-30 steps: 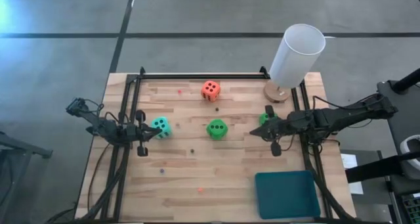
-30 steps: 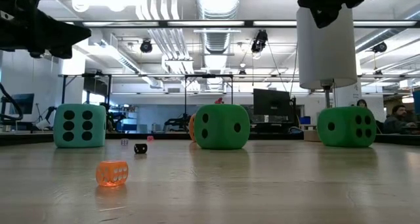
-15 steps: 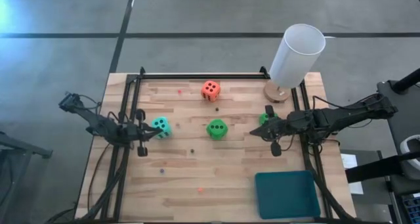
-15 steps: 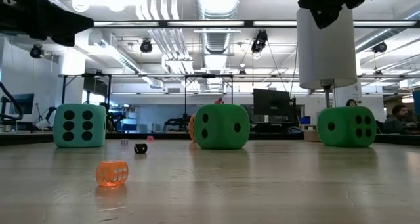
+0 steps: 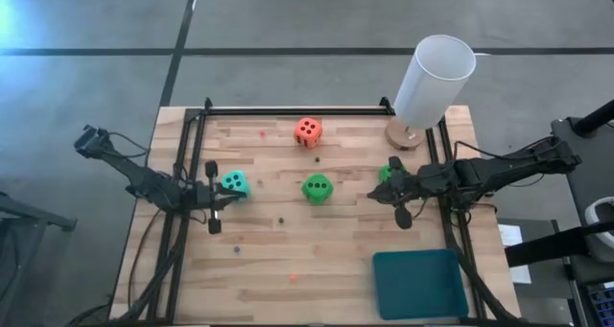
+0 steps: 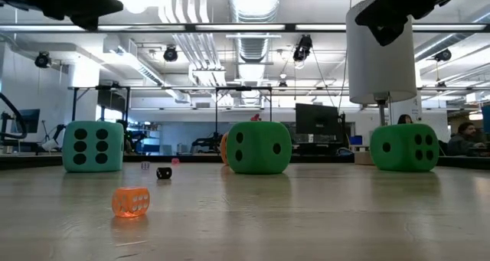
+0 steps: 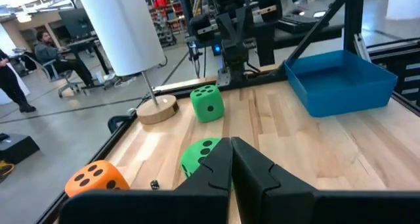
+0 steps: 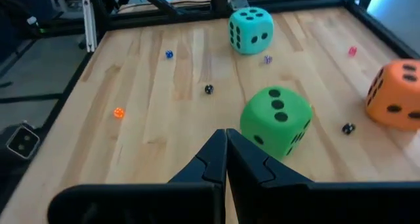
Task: Pick & Place Dice
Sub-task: Put the right large green die into the blue bin
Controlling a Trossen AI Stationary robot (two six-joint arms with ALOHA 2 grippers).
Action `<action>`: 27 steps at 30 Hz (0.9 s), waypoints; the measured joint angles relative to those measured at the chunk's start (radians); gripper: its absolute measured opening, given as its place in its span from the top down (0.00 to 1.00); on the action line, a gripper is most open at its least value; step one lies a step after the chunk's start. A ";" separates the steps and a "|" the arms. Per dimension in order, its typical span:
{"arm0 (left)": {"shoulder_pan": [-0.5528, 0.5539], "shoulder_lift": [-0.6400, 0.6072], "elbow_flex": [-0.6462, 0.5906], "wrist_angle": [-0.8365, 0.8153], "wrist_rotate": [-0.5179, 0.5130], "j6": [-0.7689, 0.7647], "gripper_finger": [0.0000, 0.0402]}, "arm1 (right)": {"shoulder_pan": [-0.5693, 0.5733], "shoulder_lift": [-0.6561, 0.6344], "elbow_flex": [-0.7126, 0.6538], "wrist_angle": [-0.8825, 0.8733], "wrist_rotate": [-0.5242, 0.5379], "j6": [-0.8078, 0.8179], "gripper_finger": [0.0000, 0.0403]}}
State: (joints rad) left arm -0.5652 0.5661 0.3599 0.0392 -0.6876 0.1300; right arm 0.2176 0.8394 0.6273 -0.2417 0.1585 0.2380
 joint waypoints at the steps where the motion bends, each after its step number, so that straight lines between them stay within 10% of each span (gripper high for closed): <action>1: 0.000 0.011 0.009 -0.007 0.000 0.000 0.97 | 0.000 0.000 0.000 -0.007 0.000 0.023 0.98; 27: 0.000 0.040 0.041 -0.036 -0.027 0.022 0.97 | -0.002 0.173 0.293 -0.781 0.225 0.530 0.98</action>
State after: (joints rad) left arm -0.5652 0.6060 0.4007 0.0030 -0.7143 0.1524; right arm 0.2157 1.0122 0.9205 -1.0231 0.3834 0.7685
